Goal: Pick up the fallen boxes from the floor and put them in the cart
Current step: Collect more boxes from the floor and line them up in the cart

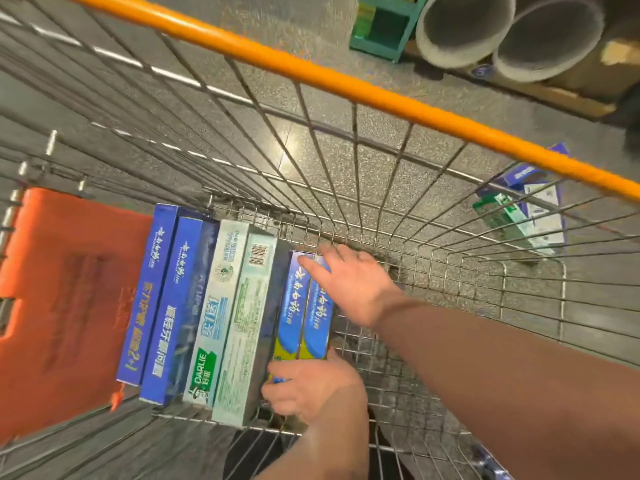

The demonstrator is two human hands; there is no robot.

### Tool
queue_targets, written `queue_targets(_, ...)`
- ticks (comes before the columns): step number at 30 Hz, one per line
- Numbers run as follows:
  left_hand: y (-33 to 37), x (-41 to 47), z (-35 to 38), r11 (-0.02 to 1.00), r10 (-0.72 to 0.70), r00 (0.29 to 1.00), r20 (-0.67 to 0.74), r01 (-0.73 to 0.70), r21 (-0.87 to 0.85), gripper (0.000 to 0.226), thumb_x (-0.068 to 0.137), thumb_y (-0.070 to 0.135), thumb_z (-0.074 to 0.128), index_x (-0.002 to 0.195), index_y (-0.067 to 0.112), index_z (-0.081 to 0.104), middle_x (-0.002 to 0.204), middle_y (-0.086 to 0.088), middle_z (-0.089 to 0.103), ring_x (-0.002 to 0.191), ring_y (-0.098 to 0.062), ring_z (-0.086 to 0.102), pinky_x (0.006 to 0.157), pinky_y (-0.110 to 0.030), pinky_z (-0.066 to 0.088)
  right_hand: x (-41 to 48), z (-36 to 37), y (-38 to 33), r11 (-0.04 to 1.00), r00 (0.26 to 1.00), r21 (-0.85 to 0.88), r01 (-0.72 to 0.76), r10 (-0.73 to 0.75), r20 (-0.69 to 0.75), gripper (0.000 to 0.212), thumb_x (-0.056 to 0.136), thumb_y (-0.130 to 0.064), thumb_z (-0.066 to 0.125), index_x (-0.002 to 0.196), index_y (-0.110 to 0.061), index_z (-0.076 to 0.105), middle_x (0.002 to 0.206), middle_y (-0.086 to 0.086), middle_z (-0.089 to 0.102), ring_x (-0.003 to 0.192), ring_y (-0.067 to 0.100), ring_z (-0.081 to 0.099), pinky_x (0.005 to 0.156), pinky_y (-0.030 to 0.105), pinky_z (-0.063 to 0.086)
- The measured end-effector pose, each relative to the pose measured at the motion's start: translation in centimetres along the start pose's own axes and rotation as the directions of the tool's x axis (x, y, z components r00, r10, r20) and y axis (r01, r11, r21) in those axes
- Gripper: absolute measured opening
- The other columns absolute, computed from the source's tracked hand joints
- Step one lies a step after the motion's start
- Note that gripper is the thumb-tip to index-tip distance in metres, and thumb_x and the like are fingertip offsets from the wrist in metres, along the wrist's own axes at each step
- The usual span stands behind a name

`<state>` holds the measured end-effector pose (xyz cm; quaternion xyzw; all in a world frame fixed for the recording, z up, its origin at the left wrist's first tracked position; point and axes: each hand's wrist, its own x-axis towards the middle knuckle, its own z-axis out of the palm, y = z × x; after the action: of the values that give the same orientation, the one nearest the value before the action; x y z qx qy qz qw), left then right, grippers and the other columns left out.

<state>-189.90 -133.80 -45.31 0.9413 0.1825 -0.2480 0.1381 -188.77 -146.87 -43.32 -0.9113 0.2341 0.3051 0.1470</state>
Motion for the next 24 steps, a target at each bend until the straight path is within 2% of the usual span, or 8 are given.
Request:
queue_targets(6, -1.0, 0.4, -1.0, 0.986, 0.079, 0.995, 0.055, -0.086, 0.143, 0.095, 0.061, 0.03, 0.096, 0.131, 0.0, 0.038, 0.134, -0.026, 0.035, 0.118, -0.046, 0.036, 0.096, -0.06, 0.043, -0.3, 0.0, -0.4, 1.0, 0.999, -0.025, 0.0, -0.001, -0.054, 0.103, 0.082, -0.001, 0.068, 0.161, -0.02, 0.006, 0.164, 0.019, 0.015, 0.149, 0.04, 0.021, 0.114, 0.052, 0.033)
queue_targets(10, 0.9, 0.0, -4.4, 0.959, 0.105, 0.975, 0.196, -0.151, 0.24, 0.081, 0.074, 0.034, 0.085, 0.132, 0.002, 0.038, 0.136, -0.02, 0.038, 0.126, -0.04, 0.038, 0.098, -0.05, 0.04, -1.9, -2.1, -1.6, 1.0, 0.998, -0.012, 0.003, -0.004, -0.058, 0.096, 0.084, -0.005, 0.07, 0.16, -0.017, 0.012, 0.166, 0.017, 0.011, 0.152, 0.037, 0.014, 0.116, 0.052, 0.031)
queue_targets(13, 2.7, -0.9, -8.3, 0.925, 0.195, 0.915, 0.353, -0.291, 0.246, 0.066, 0.084, 0.037, 0.073, 0.133, 0.006, 0.041, 0.136, -0.016, 0.046, 0.126, -0.036, 0.048, 0.096, -0.045, 0.042, -4.8, -5.5, -2.2, 0.999, 0.997, 0.041, -0.026, 0.029, -0.068, 0.092, 0.083, -0.007, 0.071, 0.159, -0.016, 0.02, 0.166, 0.015, 0.011, 0.15, 0.035, 0.018, 0.114, 0.049, 0.033)
queue_targets(15, 3.8, -1.9, -11.6, 0.875, 0.284, 0.851, 0.442, -0.418, 0.244, 0.055, 0.087, 0.04, 0.066, 0.128, 0.009, 0.047, 0.131, -0.013, 0.052, 0.12, -0.035, 0.055, 0.093, -0.044, 0.048, -7.5, -8.2, -2.5, 0.995, 0.994, 0.085, -0.057, 0.065, -0.089, 0.085, 0.084, -0.009, 0.07, 0.156, -0.015, 0.026, 0.164, 0.013, 0.019, 0.147, 0.033, 0.025, 0.112, 0.047, 0.035)
queue_targets(18, 5.3, -3.5, -17.1, 0.694, 0.45, 0.711, 0.54, -0.659, 0.288, 0.044, 0.089, 0.04, 0.059, 0.124, 0.015, 0.052, 0.126, -0.009, 0.057, 0.116, -0.032, 0.059, 0.092, -0.043, 0.051, -12.2, -11.9, -3.1, 0.985, 0.984, 0.132, -0.107, 0.124, -0.128, 0.075, 0.087, -0.017, 0.069, 0.153, -0.016, 0.032, 0.155, 0.01, 0.034, 0.141, 0.03, 0.036, 0.109, 0.045, 0.04)
queue_targets(21, 6.5, -5.2, -22.6, 0.362, 0.582, 0.51, 0.633, -0.86, 0.361, 0.046, 0.093, 0.044, 0.058, 0.13, 0.018, 0.048, 0.131, -0.005, 0.052, 0.122, -0.028, 0.055, 0.091, -0.042, 0.048, -17.9, -15.1, -4.1, 0.966, 0.968, 0.177, -0.188, 0.213, -0.133, 0.068, 0.091, -0.021, 0.064, 0.152, -0.018, 0.035, 0.151, 0.007, 0.04, 0.139, 0.029, 0.04, 0.107, 0.043, 0.041)
queue_targets(24, 7.2, -6.9, -27.3, 0.016, 0.635, 0.285, 0.718, -0.934, 0.357, 0.056, 0.095, 0.05, 0.056, 0.14, 0.02, 0.042, 0.14, -0.003, 0.048, 0.129, -0.027, 0.05, 0.096, -0.043, 0.047, -24.1, -17.2, -5.7, 0.926, 0.932, 0.223, -0.306, 0.339, -0.13, 0.064, 0.091, -0.021, 0.062, 0.151, -0.019, 0.037, 0.142, 0.007, 0.048, 0.135, 0.029, 0.045, 0.106, 0.046, 0.044)
